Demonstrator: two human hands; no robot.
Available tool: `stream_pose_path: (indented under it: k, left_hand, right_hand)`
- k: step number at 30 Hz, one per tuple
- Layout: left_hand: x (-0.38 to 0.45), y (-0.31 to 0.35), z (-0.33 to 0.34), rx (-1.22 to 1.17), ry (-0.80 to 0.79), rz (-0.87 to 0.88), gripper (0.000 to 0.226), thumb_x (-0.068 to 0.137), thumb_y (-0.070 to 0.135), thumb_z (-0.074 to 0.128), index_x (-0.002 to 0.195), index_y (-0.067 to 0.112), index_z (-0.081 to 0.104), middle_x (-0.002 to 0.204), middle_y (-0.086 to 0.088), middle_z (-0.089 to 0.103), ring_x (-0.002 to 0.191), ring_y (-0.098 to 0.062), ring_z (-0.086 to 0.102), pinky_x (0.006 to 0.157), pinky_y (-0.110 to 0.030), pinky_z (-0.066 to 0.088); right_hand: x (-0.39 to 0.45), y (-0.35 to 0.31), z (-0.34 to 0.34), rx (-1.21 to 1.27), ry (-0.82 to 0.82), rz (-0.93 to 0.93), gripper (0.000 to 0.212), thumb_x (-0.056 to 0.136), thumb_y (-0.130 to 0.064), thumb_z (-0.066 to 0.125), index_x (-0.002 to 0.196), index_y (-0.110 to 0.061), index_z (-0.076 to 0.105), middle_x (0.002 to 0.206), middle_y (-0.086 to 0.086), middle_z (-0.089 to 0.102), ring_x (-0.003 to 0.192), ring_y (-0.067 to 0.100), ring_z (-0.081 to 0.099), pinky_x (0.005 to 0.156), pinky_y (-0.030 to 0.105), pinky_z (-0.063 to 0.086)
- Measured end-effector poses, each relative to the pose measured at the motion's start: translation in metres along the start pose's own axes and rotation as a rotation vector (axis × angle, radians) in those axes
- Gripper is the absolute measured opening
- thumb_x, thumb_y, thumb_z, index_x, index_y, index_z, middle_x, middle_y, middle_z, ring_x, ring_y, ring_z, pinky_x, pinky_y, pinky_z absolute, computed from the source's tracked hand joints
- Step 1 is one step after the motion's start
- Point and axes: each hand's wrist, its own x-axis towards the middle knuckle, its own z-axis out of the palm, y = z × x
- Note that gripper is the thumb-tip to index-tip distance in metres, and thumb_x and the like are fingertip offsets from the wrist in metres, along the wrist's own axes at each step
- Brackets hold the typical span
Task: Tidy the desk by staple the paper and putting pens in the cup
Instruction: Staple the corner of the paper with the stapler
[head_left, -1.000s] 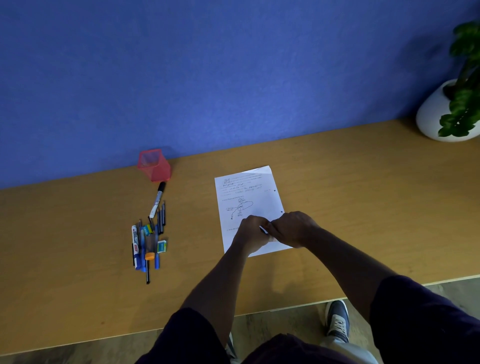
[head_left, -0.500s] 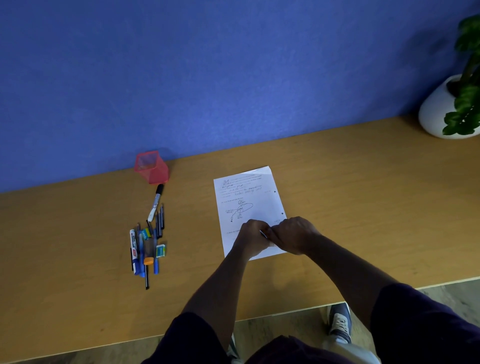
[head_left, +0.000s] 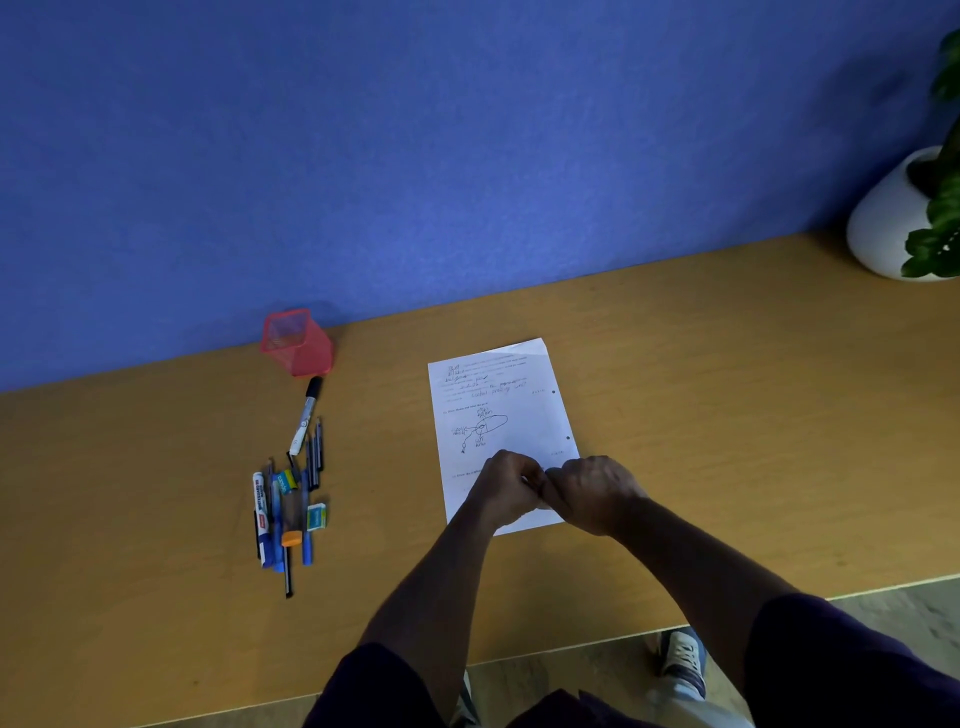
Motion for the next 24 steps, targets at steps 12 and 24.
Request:
stream_pose_path:
  k: [12,24]
  left_hand:
    - [0.011,-0.005,0.000,0.027,-0.016,0.003,0.020,0.073,0.013,0.084,0.062,0.018,0.068,0.063,0.005,0.068,0.064,-0.009,0.065,0.059,-0.021,0.053]
    - [0.016,-0.013,0.008,0.093,0.026,0.082,0.012,0.077,0.012,0.071,0.069,0.004,0.066,0.068,-0.014,0.067,0.059,-0.015,0.056,0.062,-0.036,0.056]
  right_hand:
    - [0.002,0.000,0.001,0.089,0.050,0.027,0.056,0.106,-0.044,0.023,0.064,-0.025,0.055,0.045,-0.006,0.045,0.034,0.009,0.028,0.040,0.018,0.019]
    - [0.000,-0.001,-0.006,0.100,0.063,0.012,0.047,0.102,-0.037,0.037,0.061,-0.022,0.054,0.045,-0.003,0.046,0.035,0.011,0.025,0.038,0.019,0.022]
